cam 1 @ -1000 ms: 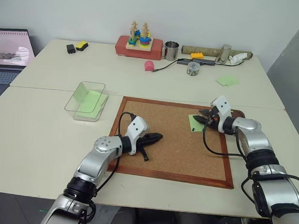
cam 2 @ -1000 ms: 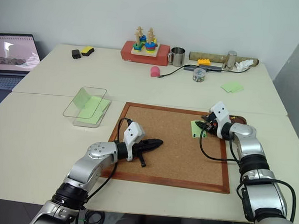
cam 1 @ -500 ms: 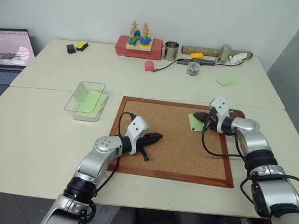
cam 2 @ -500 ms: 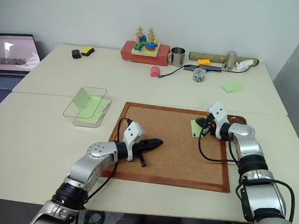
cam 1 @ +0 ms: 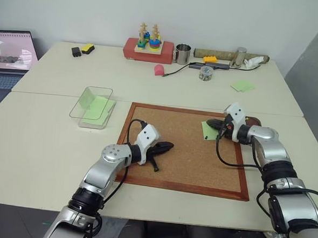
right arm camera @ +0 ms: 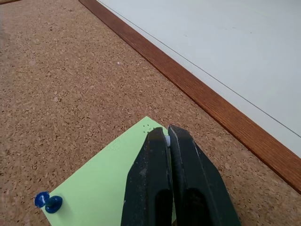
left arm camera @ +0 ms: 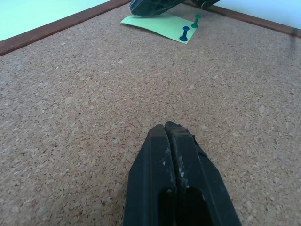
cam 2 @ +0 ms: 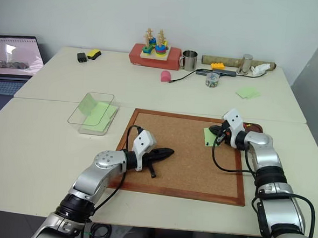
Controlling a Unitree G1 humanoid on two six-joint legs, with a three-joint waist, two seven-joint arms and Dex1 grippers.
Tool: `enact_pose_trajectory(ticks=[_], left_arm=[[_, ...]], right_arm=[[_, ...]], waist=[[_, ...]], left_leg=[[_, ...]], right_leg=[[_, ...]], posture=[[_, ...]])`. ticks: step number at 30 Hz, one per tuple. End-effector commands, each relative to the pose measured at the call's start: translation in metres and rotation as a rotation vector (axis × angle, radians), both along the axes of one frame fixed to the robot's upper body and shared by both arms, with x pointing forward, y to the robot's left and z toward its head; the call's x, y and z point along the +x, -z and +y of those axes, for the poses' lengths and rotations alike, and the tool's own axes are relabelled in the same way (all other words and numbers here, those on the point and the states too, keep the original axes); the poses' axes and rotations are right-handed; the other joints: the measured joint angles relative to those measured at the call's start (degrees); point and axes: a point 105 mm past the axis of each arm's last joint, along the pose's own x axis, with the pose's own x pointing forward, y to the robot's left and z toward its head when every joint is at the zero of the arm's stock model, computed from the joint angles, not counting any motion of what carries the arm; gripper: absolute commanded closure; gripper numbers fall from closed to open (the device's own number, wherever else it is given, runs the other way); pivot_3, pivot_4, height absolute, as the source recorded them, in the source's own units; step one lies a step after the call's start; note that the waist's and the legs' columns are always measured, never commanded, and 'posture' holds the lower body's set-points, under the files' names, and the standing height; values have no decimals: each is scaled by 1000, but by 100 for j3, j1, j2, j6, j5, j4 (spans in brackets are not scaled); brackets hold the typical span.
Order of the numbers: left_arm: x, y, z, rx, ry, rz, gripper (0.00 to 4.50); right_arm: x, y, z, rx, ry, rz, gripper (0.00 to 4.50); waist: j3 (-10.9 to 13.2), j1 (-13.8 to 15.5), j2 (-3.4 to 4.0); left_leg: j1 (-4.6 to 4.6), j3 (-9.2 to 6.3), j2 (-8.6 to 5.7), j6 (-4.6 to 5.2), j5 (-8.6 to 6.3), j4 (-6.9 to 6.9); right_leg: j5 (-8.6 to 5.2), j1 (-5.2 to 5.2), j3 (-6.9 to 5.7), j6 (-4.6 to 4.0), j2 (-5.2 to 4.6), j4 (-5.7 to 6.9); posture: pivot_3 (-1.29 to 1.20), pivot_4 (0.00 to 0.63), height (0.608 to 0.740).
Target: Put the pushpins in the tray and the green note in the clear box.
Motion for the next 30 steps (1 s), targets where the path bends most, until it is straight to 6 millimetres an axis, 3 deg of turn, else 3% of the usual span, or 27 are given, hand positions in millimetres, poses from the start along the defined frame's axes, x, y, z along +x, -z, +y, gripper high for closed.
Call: enact_pose_trajectory(ticks=[1,9,16,20,24,27,30], left_arm=[[0,21,2,57,-40,60,4500],[2,23,2,60,-55,65,4500],[1,24,-1,50,-51,74,4500],[-2,23,-4,39,-40,76,4500],[-2,22,-5,34,-37,70,4500],[-2,21,-6,33,-36,69,4500],[-1,21,-6,33,-34,67,4500]], right_arm=[[0,-32,2,82,-19,-84,4484],[-2,-42,2,109,-15,-95,4484],[-3,-57,-11,111,18,-123,4484],[0,-64,-40,35,130,-144,4484],[-1,-58,-92,-110,324,-132,4484],[-4,-50,-114,-179,408,-106,4484],[-7,-41,-122,-206,435,-70,4484]], waist=[[0,-1,1],[-3,-2,5],[-4,7,7],[-5,21,9],[-6,32,10],[-8,26,13],[-10,17,17]], left_leg=[[2,0,0,0,0,1],[19,-1,1,1,1,10],[18,-4,-1,1,1,14],[17,-5,-3,1,1,15],[17,-4,-5,1,1,16],[16,-3,-5,2,0,15],[18,-1,-4,2,0,15]], right_leg=[[1,3,0,1,0,0],[4,21,0,4,2,-1],[5,27,-1,6,1,-4],[5,28,-2,7,0,-5],[6,32,-2,8,-3,-13],[6,34,-2,8,-4,-18],[6,34,0,8,-3,-15]], posture=[[0,150,740],[0,150,740],[0,150,740],[0,150,740],[0,150,740],[0,150,740],[0,150,740]])
